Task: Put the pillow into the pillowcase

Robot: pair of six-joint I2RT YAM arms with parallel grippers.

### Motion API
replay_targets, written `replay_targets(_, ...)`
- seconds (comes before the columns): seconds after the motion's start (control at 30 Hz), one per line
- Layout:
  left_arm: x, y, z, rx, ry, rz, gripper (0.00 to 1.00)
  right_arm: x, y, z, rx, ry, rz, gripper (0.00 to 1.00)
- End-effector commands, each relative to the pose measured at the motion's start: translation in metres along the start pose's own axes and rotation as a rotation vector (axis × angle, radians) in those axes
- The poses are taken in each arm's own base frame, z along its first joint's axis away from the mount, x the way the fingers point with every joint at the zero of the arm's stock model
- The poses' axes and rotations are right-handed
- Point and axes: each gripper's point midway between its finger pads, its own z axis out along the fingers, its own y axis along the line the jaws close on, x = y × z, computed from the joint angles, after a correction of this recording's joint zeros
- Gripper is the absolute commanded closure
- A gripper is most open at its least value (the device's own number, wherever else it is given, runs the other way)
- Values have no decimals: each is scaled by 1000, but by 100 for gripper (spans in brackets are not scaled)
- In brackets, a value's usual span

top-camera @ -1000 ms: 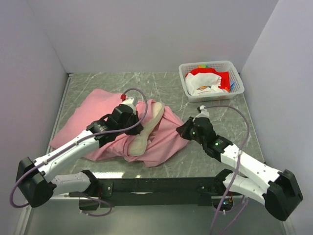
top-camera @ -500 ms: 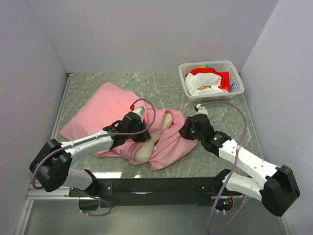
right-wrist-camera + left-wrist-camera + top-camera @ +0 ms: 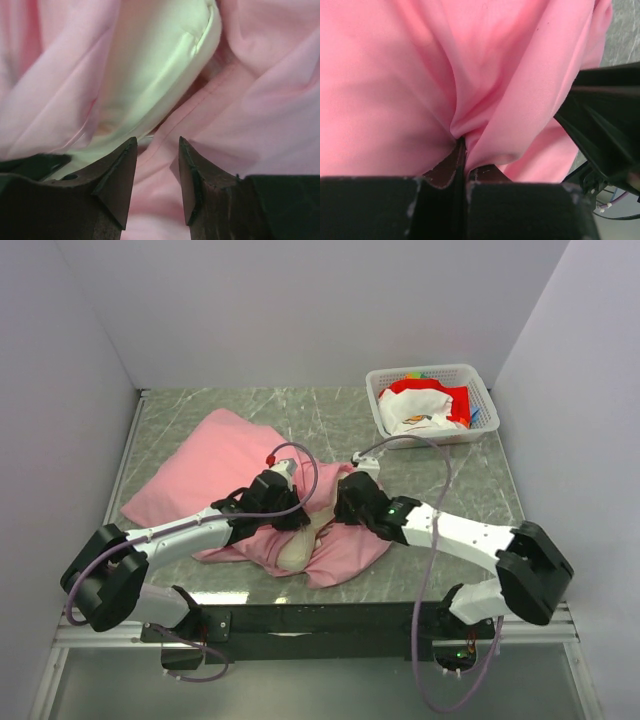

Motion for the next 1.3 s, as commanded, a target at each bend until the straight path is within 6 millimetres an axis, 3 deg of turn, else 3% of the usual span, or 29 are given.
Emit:
replay_targets(0.0,13,12,3,-44,34,-17,99,-24,4,-6,135,-104,-52,55)
replay_targets(0.17,14,13,5,-46,39,-13,99,-44,20,-45,90,-186,-45,55)
replay_targets(0.3,14,13,5,-49,39,-12,99,-40,27,-59,91,-204,-68,55)
replay_targets(0.4,13,12,3,-49,36,-11,99,-29,30,-42,96,-183,-94,52)
replay_targets(0.53,10,11,0,-52,29,-10,99,-8,34,-2,54,-79,-118,48)
replay_targets(0.57,10,10,-1,-49,28,-8,99,-1,22,13,82,-51,-119,47)
replay_targets(0.67,9,11,-3,-56,24,-6,99,3,7,33,115,-26,-103,46)
replay_targets(0.8,9,12,-5,-56,22,-6,99,5,-4,41,159,-35,-109,39)
replay_targets(0.97,12,15,-5,-59,23,-9,99,22,-22,46,209,-11,-100,37)
replay_targets(1.27,14,18,-3,-67,30,-14,99,53,-50,58,236,51,-77,41)
